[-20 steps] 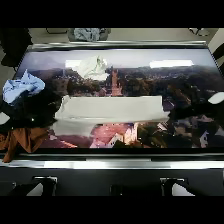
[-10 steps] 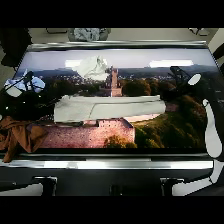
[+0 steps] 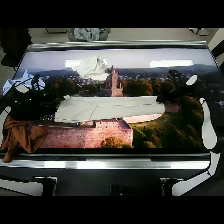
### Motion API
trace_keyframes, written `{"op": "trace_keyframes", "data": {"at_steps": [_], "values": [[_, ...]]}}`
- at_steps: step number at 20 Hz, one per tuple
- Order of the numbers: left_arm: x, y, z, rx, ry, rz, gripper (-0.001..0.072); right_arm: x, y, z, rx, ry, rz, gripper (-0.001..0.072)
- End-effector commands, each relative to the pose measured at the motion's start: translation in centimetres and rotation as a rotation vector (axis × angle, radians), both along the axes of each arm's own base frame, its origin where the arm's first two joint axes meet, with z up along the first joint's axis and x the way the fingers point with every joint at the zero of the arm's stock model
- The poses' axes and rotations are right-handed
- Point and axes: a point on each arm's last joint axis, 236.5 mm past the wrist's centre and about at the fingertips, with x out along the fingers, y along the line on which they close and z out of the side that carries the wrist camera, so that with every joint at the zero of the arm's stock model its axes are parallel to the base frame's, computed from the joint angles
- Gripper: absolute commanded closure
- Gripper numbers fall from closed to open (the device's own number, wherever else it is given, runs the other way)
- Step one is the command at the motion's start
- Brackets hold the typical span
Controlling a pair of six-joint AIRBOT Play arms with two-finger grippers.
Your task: Fold the shirts.
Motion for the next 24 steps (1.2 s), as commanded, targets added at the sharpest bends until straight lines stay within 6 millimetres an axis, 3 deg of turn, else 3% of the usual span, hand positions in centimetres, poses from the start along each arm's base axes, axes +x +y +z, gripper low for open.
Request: {"op": "trace_keyframes", "data": {"at_steps": [1,2,5,10,11,13,14,15,17,18,19,20,24], "values": [[-0.6,-0.2,3.6,-0.022,0.011,-0.085,0.0177,-1.8,-4.0,1.4,0.073,0.040,-0.061,0.0001],[-0.6,-0.4,4.9,-0.018,-0.007,-0.106,0.0177,-2.9,-4.3,1.0,0.166,0.089,-0.102,0.0001],[-0.8,-1.9,8.5,0.001,-0.086,-0.137,0.0177,-4.9,-2.2,-1.0,0.403,0.213,-0.110,-0.0001],[-2.3,-7.2,13.0,0.012,-0.182,-0.248,0.0177,-3.3,1.8,-4.4,0.419,0.256,-0.119,0.0002],[-2.6,-8.3,13.5,0.012,-0.192,-0.272,0.0177,-2.9,2.5,-4.8,0.416,0.261,-0.135,0.0029],[-3.2,-10.5,13.5,0.008,-0.195,-0.321,0.0177,-2.4,3.7,-5.1,0.410,0.262,-0.144,0.0361],[-3.3,-11.5,13.4,0.006,-0.195,-0.340,0.0177,-2.3,4.1,-4.9,0.415,0.259,-0.140,0.0597],[-3.3,-12.6,13.2,0.004,-0.201,-0.357,0.0178,-2.2,4.4,-4.5,0.433,0.256,-0.138,0.0658],[-2.7,-14.6,12.6,0.001,-0.222,-0.377,0.0182,-1.6,5.0,-1.9,0.460,0.184,-0.091,0.0659],[-2.3,-15.9,11.9,-0.002,-0.227,-0.386,0.0231,-1.2,5.1,0.1,0.455,0.133,-0.065,0.0662],[-2.2,-17.3,11.1,-0.005,-0.226,-0.403,0.0422,-1.1,5.1,2.3,0.446,0.089,-0.052,0.0662],[-2.2,-18.9,9.8,-0.012,-0.209,-0.417,0.0667,-1.2,5.2,4.6,0.437,0.052,-0.033,0.0662],[-3.9,-26.8,4.2,-0.121,-0.060,-0.405,0.0675,-4.3,6.4,14.2,0.397,-0.075,0.077,0.0663]]}}
